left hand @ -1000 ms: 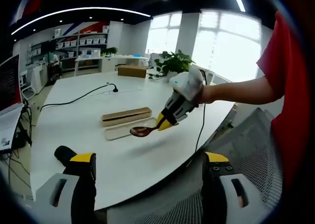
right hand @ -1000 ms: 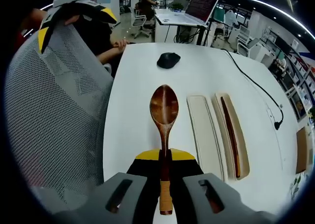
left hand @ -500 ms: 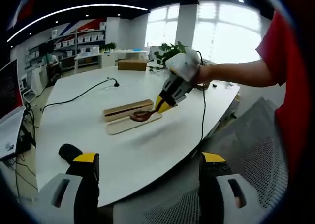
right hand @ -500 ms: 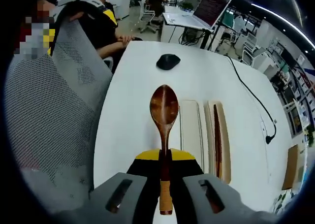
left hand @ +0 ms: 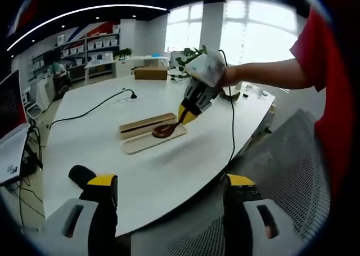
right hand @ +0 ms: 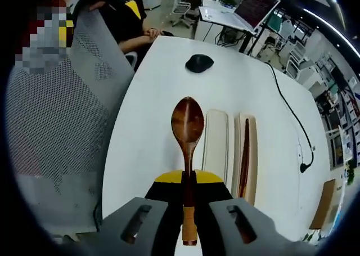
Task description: Arrange the utensils inside the cutlery case until each visible utensil rests in its matching compartment.
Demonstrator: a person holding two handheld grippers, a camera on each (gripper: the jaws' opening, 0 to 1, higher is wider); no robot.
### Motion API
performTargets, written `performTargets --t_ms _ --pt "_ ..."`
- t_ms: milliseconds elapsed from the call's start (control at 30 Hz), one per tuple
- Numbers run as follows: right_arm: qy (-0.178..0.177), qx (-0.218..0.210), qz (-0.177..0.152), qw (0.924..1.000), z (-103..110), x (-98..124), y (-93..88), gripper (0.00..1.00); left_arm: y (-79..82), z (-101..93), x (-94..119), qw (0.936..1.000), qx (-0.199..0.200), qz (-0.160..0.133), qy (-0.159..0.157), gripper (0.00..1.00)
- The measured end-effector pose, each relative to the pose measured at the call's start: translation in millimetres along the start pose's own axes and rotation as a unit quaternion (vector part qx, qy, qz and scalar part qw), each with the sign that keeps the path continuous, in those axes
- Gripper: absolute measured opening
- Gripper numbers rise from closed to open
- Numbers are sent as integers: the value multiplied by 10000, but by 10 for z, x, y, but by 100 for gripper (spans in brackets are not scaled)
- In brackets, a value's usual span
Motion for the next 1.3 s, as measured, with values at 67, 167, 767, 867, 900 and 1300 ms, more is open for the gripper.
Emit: performTargets --t_ms 67,167,767,867,900,1300 --pt "64 3 -6 10000 3 14 -4 1 7 0 -3 10000 -1 -31 -12 74" --pt "161 -103 -40 9998 -17 44 -8 1 66 38 4 9996 -67 -225 131 81" --pt "361 285 95 9989 -138 380 62 1 27 9 -29 9999 89 -49 -22 81" --pt "346 450 140 9983 -188 409 70 1 31 -32 -25 9999 55 -62 -129 76" --pt "351 460 121 9982 -213 432 81 1 1 -47 -33 9998 89 43 -193 76" --pt "206 137 -107 9996 -535 613 123 1 -41 -38 -44 9994 178 198 -214 78"
Point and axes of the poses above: the point that each gripper's makers call its tool centre point, and the gripper's own axes: x roughly backward along the fingers, z roughly to its left, y roughly out of its top, the point moved 2 cm from there along x, roughly backward along the fingers, and after that the axes turned 12 degrees about y, right-handed, at the moved point
